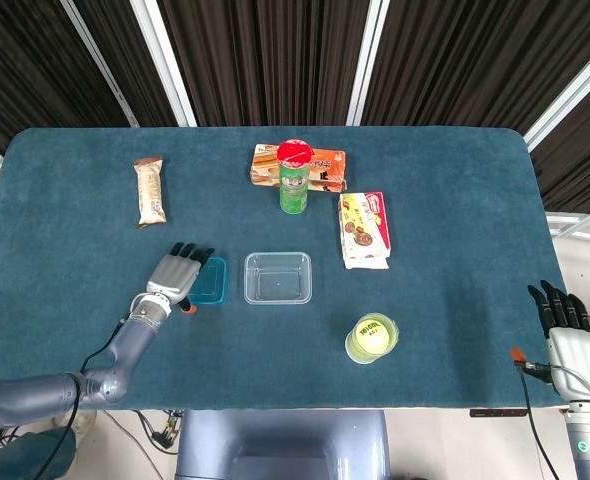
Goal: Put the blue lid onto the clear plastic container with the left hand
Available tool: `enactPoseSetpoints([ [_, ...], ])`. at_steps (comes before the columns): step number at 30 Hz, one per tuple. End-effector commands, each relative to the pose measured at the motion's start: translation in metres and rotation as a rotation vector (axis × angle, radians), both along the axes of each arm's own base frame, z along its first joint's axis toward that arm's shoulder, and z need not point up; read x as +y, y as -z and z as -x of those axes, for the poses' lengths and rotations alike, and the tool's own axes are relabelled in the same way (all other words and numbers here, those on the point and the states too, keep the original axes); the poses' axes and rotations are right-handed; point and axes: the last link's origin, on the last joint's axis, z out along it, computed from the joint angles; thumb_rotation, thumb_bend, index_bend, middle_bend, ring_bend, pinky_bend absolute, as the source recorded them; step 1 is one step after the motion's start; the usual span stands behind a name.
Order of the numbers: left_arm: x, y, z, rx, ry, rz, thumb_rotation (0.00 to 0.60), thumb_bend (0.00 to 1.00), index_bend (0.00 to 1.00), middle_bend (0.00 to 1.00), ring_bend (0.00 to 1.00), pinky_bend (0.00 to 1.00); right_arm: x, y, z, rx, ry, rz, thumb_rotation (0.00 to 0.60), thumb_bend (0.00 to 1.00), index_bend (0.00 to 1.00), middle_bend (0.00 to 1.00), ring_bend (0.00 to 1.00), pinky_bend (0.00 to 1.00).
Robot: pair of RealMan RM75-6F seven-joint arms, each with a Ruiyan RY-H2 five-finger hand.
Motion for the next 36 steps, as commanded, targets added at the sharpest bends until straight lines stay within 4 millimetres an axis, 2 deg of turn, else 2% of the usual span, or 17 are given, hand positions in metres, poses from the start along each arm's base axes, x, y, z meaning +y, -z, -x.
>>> enactPoseSetpoints([
  [1, 0.001, 0.0, 0.001, 0.004, -0.003, -0.005, 0.6, 0.03, 0.0, 0.14, 0.0, 0.01, 0.0, 0.0, 0.0, 0.0, 0.001, 0.0, 0.6, 0.29, 0.09, 0.0, 0.0, 0.0],
  [12, 0.004, 0.0, 0.004, 0.018, -0.007, -0.013, 0.6, 0.04, 0.01, 0.19, 0.0, 0.01, 0.0, 0.0, 0.0, 0.0, 0.003, 0.001, 0.6, 0.29, 0.09, 0.0, 0.0, 0.0],
  [19, 0.005, 0.0, 0.004, 0.016, -0.003, -0.028, 0.6, 0.14, 0.06, 0.26, 0.0, 0.01, 0.0, 0.0, 0.0, -0.003, 0.006, 0.003, 0.6, 0.29, 0.09, 0.0, 0.0, 0.0],
  [26, 0.007, -0.003, 0.004, 0.01, 0.004, -0.046, 0.6, 0.19, 0.07, 0.28, 0.0, 0.01, 0.0, 0.0, 0.0, -0.008, 0.009, 0.003, 0.6, 0.29, 0.09, 0.0, 0.0, 0.0],
  [36, 0.008, -0.015, 0.0, -0.01, -0.014, -0.054, 0.6, 0.2, 0.07, 0.29, 0.0, 0.01, 0.001, 0.0, 0.001, -0.007, 0.009, 0.005, 0.6, 0.29, 0.09, 0.0, 0.0, 0.0],
])
